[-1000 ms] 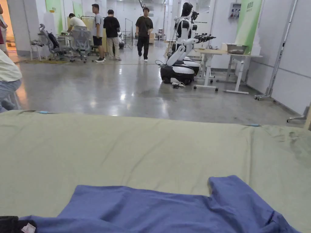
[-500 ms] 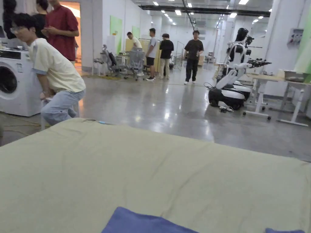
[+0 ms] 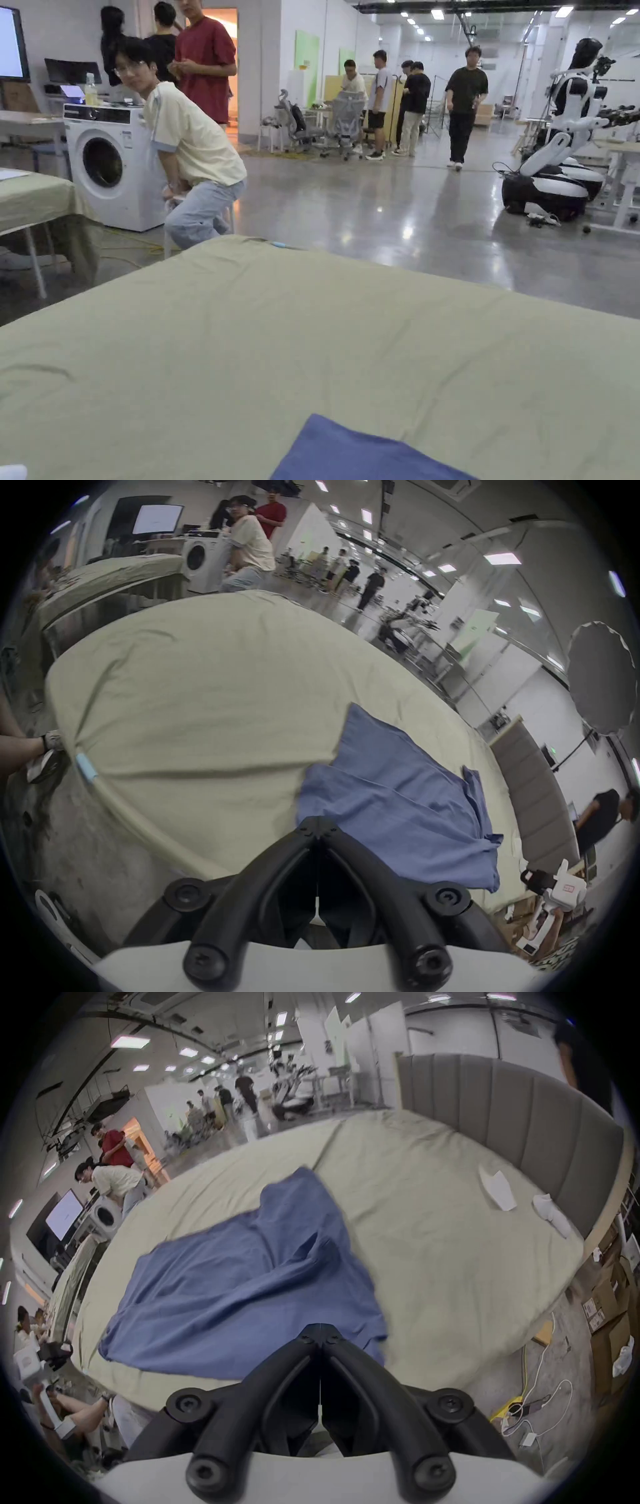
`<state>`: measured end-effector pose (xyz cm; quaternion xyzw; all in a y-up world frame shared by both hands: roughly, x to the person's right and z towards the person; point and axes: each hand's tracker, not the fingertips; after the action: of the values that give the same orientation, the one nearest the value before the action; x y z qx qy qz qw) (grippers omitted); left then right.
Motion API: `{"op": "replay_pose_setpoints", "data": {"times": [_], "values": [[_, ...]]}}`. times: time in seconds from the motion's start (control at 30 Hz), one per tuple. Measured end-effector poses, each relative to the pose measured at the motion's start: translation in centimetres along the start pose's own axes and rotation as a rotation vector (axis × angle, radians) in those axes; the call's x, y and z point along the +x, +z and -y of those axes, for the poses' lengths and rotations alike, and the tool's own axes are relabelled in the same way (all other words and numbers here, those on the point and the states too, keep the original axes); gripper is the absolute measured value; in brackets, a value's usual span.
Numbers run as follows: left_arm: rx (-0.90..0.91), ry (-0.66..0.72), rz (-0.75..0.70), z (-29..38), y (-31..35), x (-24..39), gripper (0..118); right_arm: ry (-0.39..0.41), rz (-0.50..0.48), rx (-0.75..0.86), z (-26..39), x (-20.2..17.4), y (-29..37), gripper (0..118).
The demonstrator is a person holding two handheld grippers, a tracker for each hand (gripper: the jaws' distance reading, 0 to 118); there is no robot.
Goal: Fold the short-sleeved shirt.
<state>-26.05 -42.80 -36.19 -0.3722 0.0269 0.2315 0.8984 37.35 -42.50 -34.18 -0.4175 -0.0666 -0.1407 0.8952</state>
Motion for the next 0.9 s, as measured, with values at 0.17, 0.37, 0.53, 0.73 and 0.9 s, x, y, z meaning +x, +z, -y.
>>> {"op": "replay_pose_setpoints", "data": {"times": [0.17,0.37,0.53,0.73,0.9], "values": [[0.021,0.058,0.064,-2.2,-0.9,0.4,0,-0.068,-0.060,-0.076,0.8,-0.2,-2.9,2],[-0.025,-0.093,0.093,-9.6,-11.9,5.7,0,-0.036,-0.021,-0.093,-0.3,-0.9,-5.3,2],[-0.066,-0.131,0.171,-14.5,-22.4,9.7,38,-0.042,-0.017,-0.090,-1.0,-1.1,-5.6,2],[-0.263,-0.204,0.109,-16.8,-31.8,13.6,84,-0.021,0.015,-0.101,-0.2,-1.3,-5.5,2],[-0.325,-0.321,-0.049,-16.8,-36.1,14.5,84,-0.022,0.013,-0.113,0.4,-1.2,-5.8,2]]}}
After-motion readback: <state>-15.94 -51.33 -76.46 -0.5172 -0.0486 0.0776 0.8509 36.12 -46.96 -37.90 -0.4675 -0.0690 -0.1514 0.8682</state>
